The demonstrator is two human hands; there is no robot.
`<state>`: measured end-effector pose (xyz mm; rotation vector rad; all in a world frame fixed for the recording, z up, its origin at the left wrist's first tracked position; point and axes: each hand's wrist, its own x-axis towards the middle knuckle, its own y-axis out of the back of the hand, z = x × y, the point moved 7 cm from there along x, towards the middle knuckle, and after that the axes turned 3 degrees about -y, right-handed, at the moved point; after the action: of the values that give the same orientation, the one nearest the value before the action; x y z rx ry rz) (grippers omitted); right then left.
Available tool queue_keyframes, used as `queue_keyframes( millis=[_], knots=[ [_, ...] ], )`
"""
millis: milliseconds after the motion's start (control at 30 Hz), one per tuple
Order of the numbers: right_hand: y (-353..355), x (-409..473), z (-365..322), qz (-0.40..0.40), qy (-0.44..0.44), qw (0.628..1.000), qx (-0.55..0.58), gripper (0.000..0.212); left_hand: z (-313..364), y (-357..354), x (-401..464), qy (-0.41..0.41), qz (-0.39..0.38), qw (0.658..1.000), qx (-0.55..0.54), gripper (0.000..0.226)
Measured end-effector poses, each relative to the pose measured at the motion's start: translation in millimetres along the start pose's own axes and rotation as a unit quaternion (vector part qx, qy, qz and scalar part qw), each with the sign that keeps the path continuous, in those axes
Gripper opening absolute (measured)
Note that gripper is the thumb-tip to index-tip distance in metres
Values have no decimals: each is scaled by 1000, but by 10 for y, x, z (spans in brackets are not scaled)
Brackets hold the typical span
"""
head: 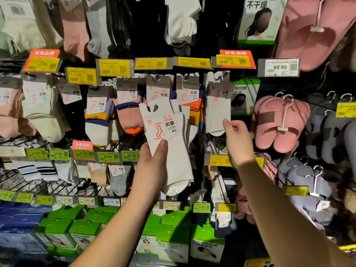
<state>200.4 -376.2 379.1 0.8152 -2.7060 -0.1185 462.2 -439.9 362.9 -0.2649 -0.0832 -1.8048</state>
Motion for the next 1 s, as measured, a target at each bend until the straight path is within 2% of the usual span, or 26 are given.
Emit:
queue_keyframes(
  millis=[67, 167, 300, 400, 567, 767, 867, 1000],
  knots=[
    [-62, -315, -31, -22, 6, 997, 74, 16, -29, -60, -31, 3, -7, 1000, -5, 16],
    [-223, -721, -112, -117, 42, 986, 113, 17, -84, -165, -77, 11, -25, 999, -28, 7],
    [-304, -935, -172, -158, 79, 974, 142, 15, -131, -290, -108, 21, -50, 997, -50, 25],
    [-351, -954, -129, -158, 55, 973, 156, 5, -139, -332, -131, 23, -59, 997, -40, 24],
    [-412, -960, -70, -161, 16, 970, 180, 16, -131, -344, -135, 18, -67, 997, -32, 17],
    [-450, -1016, -69, -215, -30, 945, 244, 8, -110, -346, -143, 11, -74, 997, -2, 19],
    [-428, -1028, -61, -237, -55, 934, 261, 14, -67, -352, -157, 12, -72, 997, 23, 16],
    [-374, -1013, -35, -236, -85, 929, 272, 21, -77, -334, -105, 34, -58, 997, 27, 24]
  ],
)
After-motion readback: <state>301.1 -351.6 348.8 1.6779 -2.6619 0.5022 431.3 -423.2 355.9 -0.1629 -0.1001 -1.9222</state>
